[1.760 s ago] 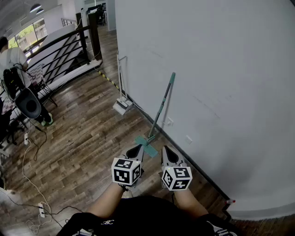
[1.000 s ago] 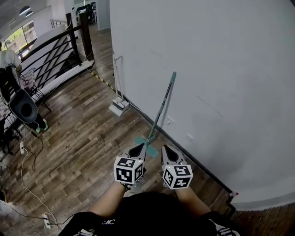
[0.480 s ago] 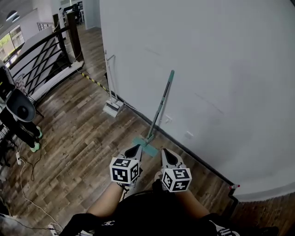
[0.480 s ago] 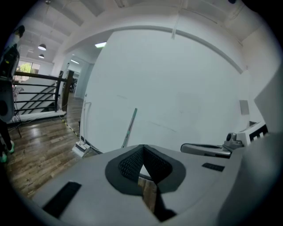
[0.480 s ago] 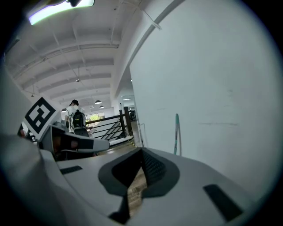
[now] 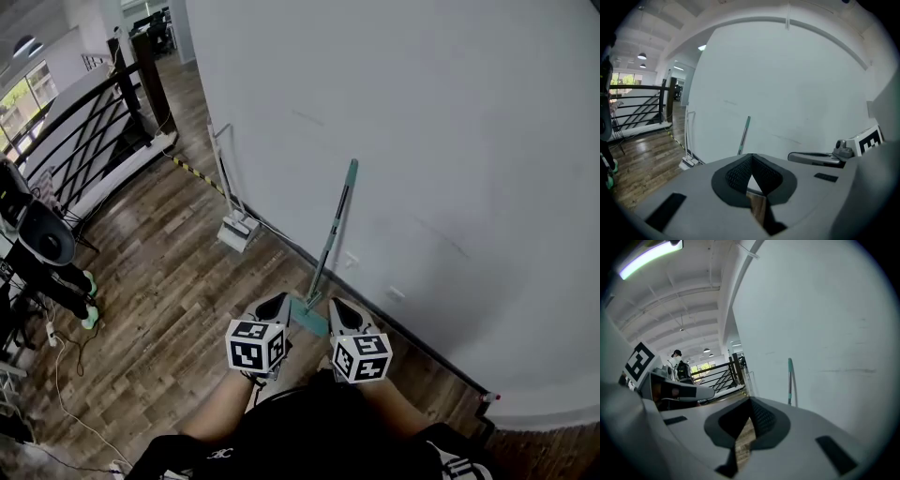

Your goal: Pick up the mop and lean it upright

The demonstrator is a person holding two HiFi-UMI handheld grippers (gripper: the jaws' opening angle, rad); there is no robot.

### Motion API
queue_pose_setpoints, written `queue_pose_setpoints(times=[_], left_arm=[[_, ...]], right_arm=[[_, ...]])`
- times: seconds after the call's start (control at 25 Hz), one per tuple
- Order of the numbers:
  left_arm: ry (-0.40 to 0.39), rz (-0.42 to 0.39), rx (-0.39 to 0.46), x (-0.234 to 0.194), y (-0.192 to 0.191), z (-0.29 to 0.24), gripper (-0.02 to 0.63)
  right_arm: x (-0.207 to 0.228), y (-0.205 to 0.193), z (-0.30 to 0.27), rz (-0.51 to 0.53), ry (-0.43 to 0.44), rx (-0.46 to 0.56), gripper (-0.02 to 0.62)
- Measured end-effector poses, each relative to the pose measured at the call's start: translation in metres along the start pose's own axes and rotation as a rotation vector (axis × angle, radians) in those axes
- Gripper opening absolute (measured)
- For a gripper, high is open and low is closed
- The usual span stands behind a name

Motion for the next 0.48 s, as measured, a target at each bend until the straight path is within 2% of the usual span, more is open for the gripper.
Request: queue_pose_setpoints(times=[0.48], left_arm=[[0.061,0.002,-0.034,0.010,0.049,-0.118,-0.003]], right_arm=[[0.106,0.043,-0.068,-0.002,0.028,-0.028,0.012]])
Point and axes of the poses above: the fingertips, and each gripper's own axes: z backward along the fingers, x to its right, y out of its top, the point moved 9 cm from there along z, backward along the fingers, and after that the axes turned 2 degrees about x, right-handed, at the moved point
